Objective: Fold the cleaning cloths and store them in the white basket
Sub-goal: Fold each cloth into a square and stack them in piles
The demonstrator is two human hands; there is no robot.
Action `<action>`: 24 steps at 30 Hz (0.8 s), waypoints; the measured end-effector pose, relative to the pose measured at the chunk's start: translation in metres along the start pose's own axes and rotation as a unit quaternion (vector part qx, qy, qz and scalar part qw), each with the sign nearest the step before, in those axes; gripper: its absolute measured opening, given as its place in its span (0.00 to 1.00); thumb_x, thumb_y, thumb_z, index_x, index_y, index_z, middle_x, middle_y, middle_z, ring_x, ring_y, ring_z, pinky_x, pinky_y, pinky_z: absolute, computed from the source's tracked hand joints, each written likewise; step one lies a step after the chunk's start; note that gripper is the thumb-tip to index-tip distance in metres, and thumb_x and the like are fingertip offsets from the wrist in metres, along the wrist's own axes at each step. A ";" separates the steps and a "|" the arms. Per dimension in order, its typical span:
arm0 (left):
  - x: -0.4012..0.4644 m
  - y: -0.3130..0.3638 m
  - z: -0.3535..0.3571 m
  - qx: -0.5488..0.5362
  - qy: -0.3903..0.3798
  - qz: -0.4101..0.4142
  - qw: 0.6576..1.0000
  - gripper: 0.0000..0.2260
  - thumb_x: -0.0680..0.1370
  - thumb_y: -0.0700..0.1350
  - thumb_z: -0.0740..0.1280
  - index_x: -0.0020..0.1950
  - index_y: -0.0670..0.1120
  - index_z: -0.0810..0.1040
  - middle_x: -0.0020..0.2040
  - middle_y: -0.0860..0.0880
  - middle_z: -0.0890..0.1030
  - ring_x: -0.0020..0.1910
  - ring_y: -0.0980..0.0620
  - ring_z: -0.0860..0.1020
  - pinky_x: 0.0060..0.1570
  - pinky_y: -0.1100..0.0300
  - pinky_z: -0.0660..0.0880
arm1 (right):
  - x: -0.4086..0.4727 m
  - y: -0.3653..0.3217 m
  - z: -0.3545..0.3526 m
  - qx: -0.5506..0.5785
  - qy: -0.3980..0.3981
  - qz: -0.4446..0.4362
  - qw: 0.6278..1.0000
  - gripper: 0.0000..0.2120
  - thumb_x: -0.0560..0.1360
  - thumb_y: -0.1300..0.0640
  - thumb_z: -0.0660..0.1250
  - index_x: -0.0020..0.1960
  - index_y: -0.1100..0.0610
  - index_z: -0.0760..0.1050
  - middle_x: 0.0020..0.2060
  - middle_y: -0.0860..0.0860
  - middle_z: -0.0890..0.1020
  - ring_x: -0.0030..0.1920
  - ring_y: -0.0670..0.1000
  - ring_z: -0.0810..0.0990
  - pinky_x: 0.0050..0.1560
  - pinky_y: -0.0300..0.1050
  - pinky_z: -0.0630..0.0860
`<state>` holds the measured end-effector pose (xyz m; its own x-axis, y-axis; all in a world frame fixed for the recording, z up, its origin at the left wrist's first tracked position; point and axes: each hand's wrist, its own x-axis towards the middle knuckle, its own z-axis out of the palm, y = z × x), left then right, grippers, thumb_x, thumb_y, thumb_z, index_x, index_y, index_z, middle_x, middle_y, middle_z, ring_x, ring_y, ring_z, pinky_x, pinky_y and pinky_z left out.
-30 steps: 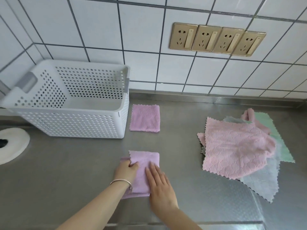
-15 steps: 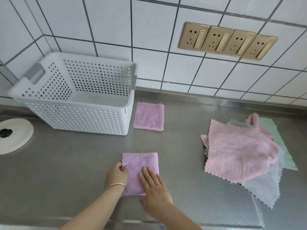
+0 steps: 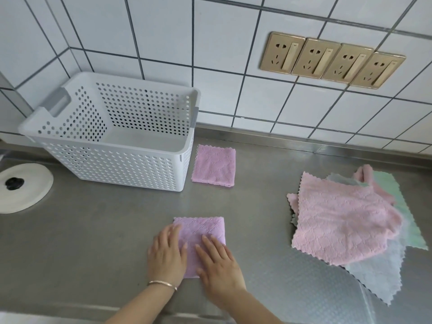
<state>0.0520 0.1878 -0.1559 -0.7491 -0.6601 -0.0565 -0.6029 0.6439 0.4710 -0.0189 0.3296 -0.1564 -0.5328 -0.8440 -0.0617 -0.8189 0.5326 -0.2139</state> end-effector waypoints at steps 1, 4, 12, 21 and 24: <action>-0.006 -0.002 0.001 0.037 -0.019 0.038 0.998 0.20 0.72 0.54 0.56 0.62 0.48 0.70 0.59 0.44 0.78 0.54 0.44 0.76 0.52 0.50 0.73 | 0.001 0.001 -0.003 -0.002 0.008 0.002 1.000 0.24 0.71 0.44 0.56 0.62 0.50 0.75 0.65 0.50 0.75 0.66 0.50 0.70 0.64 0.46 0.61; -0.018 -0.010 0.012 0.100 -0.058 0.075 0.990 0.26 0.79 0.59 0.41 0.70 0.49 0.62 0.72 0.49 0.65 0.74 0.52 0.55 0.72 0.50 0.48 | 0.005 0.004 -0.001 -0.010 0.014 0.015 1.000 0.24 0.72 0.45 0.55 0.65 0.51 0.72 0.68 0.50 0.73 0.72 0.52 0.60 0.69 0.47 0.52; -0.013 -0.004 0.034 0.138 -0.073 0.117 0.981 0.30 0.78 0.62 0.39 0.76 0.49 0.45 0.77 0.51 0.42 0.76 0.53 0.42 0.73 0.52 0.39 | -0.002 0.024 0.023 -0.044 0.013 0.056 0.997 0.41 0.71 0.40 0.53 0.76 0.55 0.40 0.76 0.52 0.41 0.76 0.51 0.41 0.70 0.54 0.44; 0.053 0.090 0.079 0.174 -0.082 0.216 0.957 0.37 0.72 0.63 0.53 0.76 0.48 0.46 0.77 0.48 0.45 0.76 0.49 0.43 0.71 0.44 0.45 | 0.009 0.130 0.000 -0.050 0.013 0.114 0.992 0.38 0.74 0.38 0.49 0.76 0.54 0.41 0.76 0.50 0.43 0.76 0.50 0.42 0.71 0.54 0.45; 0.090 0.117 0.089 0.192 -0.086 0.231 0.950 0.34 0.71 0.63 0.53 0.72 0.46 0.59 0.77 0.47 0.51 0.76 0.48 0.43 0.72 0.44 0.42 | 0.031 0.167 -0.012 -0.058 0.010 0.123 0.991 0.32 0.78 0.39 0.42 0.76 0.54 0.41 0.76 0.50 0.43 0.76 0.50 0.42 0.71 0.54 0.45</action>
<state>-0.1104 0.2385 -0.1846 -0.9718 -0.2214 -0.0811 -0.2304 0.9649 0.1258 -0.1750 0.3929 -0.1828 -0.7219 -0.6876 -0.0777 -0.6827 0.7261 -0.0818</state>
